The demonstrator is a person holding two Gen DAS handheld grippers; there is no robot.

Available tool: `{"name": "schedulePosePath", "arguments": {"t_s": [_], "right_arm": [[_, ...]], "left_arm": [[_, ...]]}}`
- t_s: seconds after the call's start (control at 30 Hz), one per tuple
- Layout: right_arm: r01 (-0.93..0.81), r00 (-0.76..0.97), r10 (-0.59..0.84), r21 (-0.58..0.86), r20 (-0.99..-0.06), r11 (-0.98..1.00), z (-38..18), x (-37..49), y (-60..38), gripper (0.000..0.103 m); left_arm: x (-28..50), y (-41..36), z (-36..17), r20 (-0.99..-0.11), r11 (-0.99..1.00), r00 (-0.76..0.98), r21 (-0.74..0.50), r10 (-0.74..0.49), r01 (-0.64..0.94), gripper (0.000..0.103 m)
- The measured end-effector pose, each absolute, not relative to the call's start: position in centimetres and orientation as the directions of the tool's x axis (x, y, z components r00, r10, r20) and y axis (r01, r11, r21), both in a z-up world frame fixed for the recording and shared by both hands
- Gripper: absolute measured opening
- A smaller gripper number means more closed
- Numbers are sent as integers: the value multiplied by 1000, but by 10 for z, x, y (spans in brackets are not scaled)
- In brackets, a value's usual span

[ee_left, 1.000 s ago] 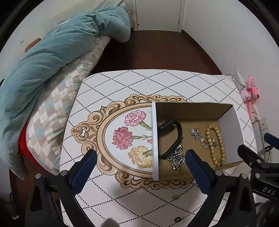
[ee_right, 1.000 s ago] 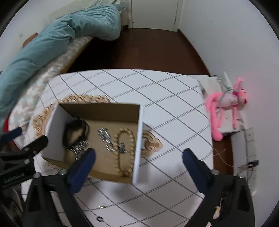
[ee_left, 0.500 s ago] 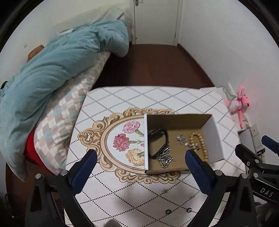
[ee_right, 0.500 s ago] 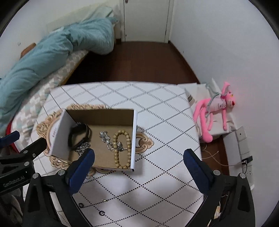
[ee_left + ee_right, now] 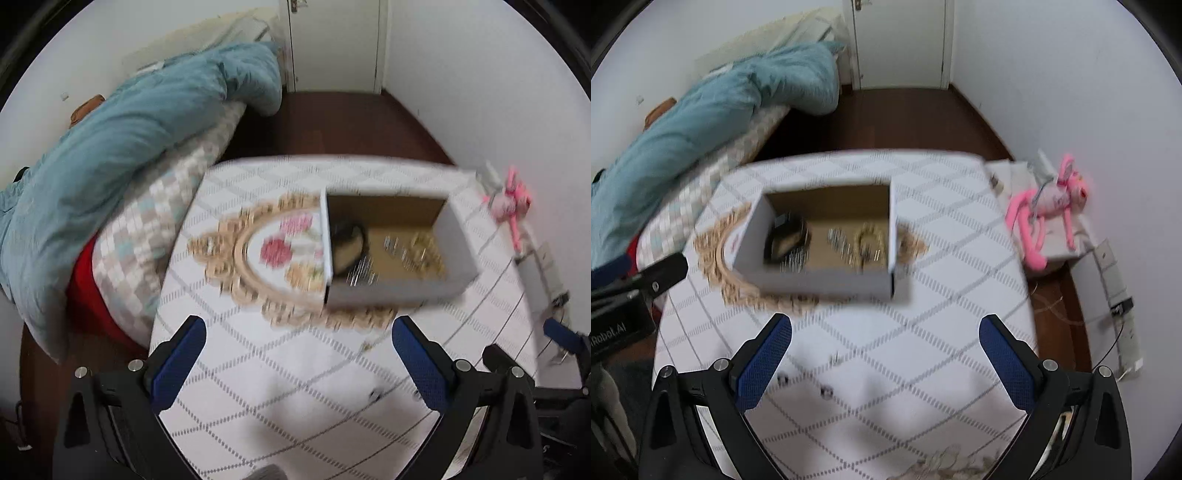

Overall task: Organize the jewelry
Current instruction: 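Withdraw both grippers from the box toward the black rings, then grasp a black ring with the left gripper while the right gripper grasps another black ring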

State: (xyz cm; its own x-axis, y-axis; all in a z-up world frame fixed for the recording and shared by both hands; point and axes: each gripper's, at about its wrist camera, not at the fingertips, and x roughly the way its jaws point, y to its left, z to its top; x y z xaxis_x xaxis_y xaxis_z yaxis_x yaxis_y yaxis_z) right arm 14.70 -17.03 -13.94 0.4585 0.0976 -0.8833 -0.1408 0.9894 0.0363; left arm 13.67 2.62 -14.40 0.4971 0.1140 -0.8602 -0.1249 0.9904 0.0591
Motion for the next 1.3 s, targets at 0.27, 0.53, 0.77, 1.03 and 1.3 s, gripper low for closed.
{"name": "schedulePosePath", "arguments": {"t_s": [0.27,0.53,0.77,1.03,1.3], "right_arm": [[-185,367,140,76,-920,980,-208,120,-154,76],[-239,323,167,91,-931,967,-237,115,-132,48],[-274,366,122,19,-923,961,-240,109,-119,13],[-181,388,167,103,-906,978,-223,110,-155,13],[-82,418,131,106,-899,991,-207,121,-190,13]], "left_arm": [[110,42,-216,-919,985,365,106,151,-138,103],[103,48,-239,-929,982,334,115,160,-150,103],[104,42,-243,-934,984,326,108,149,-139,103],[107,15,-239,-932,994,350,63,92,-94,103],[113,-24,-242,-931,1000,366,5,15,-28,93]]}}
